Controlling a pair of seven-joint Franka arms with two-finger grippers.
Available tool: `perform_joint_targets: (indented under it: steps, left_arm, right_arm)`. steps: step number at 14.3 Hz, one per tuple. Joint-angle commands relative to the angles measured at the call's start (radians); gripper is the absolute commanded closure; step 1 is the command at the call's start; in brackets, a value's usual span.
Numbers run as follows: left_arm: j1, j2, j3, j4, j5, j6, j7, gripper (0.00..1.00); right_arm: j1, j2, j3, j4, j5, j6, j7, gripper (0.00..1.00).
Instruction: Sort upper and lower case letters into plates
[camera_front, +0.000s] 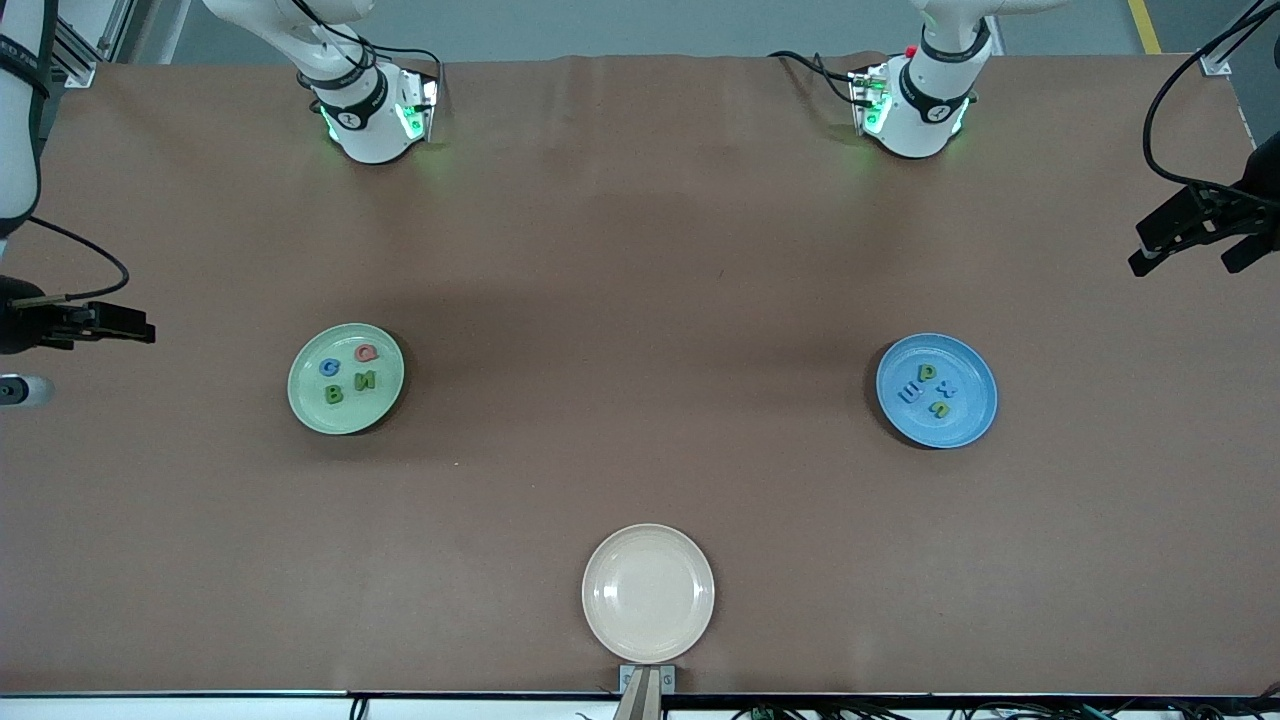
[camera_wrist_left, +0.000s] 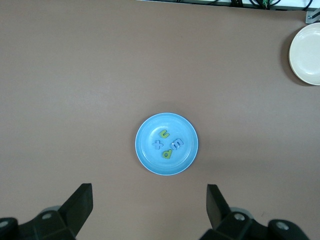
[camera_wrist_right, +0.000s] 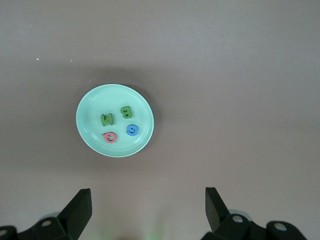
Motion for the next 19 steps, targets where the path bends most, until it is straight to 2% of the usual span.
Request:
perform_joint_targets:
  steps: [1,6,10,13,19]
  left_arm:
    - [-0.015,-0.012,0.018,-0.004,-0.016,-0.014,0.012,0.00]
    - [-0.009,-0.007,0.015,-0.003,-0.015,-0.014,0.014,0.00]
    - [-0.010,0.007,0.015,0.002,-0.006,-0.014,0.021,0.00]
    - [-0.015,0.053,0.014,0.048,-0.003,-0.014,0.046,0.00]
    - [-0.016,0.057,0.003,0.062,0.025,-0.012,0.049,0.00]
  right_arm:
    - [0.008,-0.087,0.010,-0.062,0.016,-0.005,0.059,0.00]
    - [0.000,-0.189,0.018,-0.116,0.016,-0.043,0.078,0.00]
    - [-0.022,-0.247,0.052,-0.118,0.016,-0.097,0.082,0.00]
    - [-0.022,-0.276,0.104,-0.115,0.016,-0.111,0.150,0.00]
    - [-0.035,-0.327,0.101,-0.115,0.026,-0.135,0.138,0.00]
